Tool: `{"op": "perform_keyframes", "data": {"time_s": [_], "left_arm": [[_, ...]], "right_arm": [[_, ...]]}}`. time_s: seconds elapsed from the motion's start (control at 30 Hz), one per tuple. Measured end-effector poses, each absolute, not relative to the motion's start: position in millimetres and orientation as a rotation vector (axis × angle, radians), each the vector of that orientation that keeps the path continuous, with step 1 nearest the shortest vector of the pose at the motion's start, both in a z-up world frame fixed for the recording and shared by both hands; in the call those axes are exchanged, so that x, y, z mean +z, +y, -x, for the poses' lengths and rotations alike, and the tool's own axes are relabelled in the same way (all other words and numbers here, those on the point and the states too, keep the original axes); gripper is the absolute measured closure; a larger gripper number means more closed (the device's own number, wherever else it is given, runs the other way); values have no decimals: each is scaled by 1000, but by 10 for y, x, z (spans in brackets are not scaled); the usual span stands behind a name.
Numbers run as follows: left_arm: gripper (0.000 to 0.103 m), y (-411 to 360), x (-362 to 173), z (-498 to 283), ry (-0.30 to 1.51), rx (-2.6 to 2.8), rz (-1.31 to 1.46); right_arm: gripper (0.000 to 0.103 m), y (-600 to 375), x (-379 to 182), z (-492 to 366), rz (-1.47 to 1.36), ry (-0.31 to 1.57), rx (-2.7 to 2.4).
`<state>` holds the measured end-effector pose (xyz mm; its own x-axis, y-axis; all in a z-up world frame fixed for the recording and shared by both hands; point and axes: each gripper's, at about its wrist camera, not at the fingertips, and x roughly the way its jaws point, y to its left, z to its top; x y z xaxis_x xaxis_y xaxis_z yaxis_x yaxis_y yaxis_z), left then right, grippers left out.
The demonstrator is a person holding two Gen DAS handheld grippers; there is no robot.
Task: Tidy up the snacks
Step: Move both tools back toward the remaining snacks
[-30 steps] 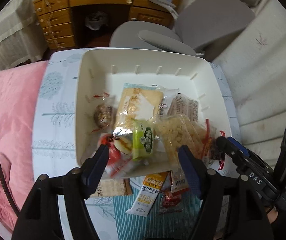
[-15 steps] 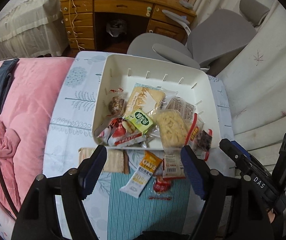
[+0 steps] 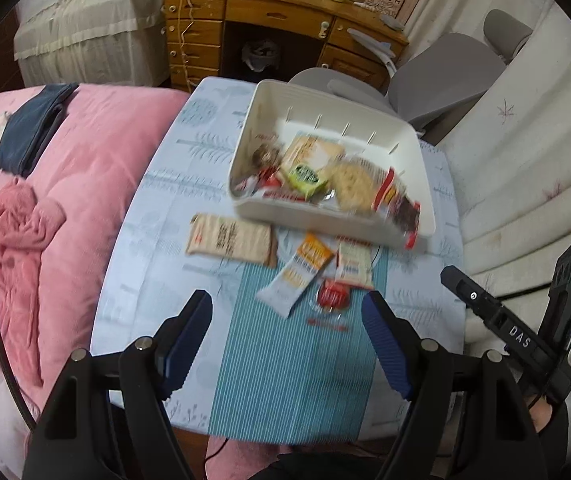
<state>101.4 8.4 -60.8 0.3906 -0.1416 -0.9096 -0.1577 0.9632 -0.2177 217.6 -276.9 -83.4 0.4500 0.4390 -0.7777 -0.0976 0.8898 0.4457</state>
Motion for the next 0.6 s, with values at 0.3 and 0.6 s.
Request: {"op": "perform_keyframes", "data": {"time_s": [0.3,0.6], "left_arm": [[27,291,-810,-640,1190,43,289],[27,549,-1011,-676,1189,8,202]], "right_arm": [[21,-2699,-1039,-1837,-410,1163,338],[21,-2476,-1291,-1758,-488,1285,339]]}}
